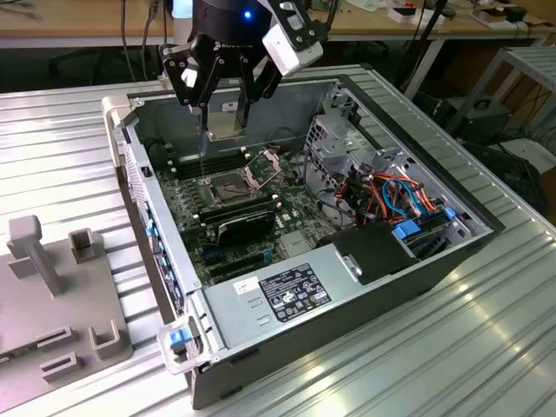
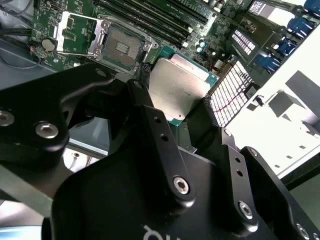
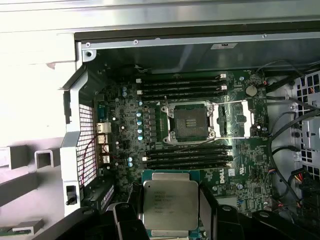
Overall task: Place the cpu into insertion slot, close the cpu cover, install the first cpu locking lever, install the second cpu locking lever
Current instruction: 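Place the cpu into insertion slot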
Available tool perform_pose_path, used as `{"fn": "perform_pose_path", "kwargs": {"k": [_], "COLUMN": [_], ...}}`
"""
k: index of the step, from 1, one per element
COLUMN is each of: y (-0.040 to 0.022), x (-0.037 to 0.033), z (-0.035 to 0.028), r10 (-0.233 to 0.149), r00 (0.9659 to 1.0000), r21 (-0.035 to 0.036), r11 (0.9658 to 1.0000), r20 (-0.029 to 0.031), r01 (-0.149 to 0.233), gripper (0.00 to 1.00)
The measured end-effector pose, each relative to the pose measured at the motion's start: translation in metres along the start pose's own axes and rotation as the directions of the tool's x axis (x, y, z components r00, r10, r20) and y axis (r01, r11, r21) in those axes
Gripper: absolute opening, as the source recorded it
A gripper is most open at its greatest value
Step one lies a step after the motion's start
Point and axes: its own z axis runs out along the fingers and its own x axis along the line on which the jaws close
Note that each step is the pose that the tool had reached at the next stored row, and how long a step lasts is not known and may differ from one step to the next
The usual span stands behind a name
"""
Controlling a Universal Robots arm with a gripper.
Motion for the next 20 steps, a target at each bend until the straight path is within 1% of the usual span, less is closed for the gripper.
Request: {"fn": "perform_pose_path", "kwargs": {"k": [3,6,7,9,10,12,16,18,20], "y": [0.0004,0.0036,0.0038,0.0039,0.004,0.0042,0.0044,0.0045,0.0048], "x": [-0.0003,-0.0023,-0.0023,-0.0024,-0.0024,-0.0026,-0.003,-0.0033,-0.0039], "z": [0.0,0.0002,0.0002,0.0004,0.0005,0.0006,0.001,0.0012,0.0015], "r10": [0.0,0.0,0.002,0.018,0.039,0.064,0.114,0.141,0.177], "r00": [1.0,1.0,1.0,0.9998,0.9993,0.9979,0.9935,0.9899,0.9842], "r21": [0.0001,0.0,0.0,0.0004,0.0009,0.0014,0.0023,0.0028,0.0033], "r11": [1.0,1.0,1.0,0.9998,0.9993,0.9979,0.9935,0.9899,0.9842], "r20": [-0.0001,0.0,0.0,0.0008,0.0018,0.0029,0.0053,0.0066,0.0084], "r01": [0.0,0.0,-0.002,-0.018,-0.039,-0.064,-0.114,-0.141,-0.177], "gripper": [0.55,0.55,0.55,0.55,0.55,0.55,0.55,0.55,0.55]}}
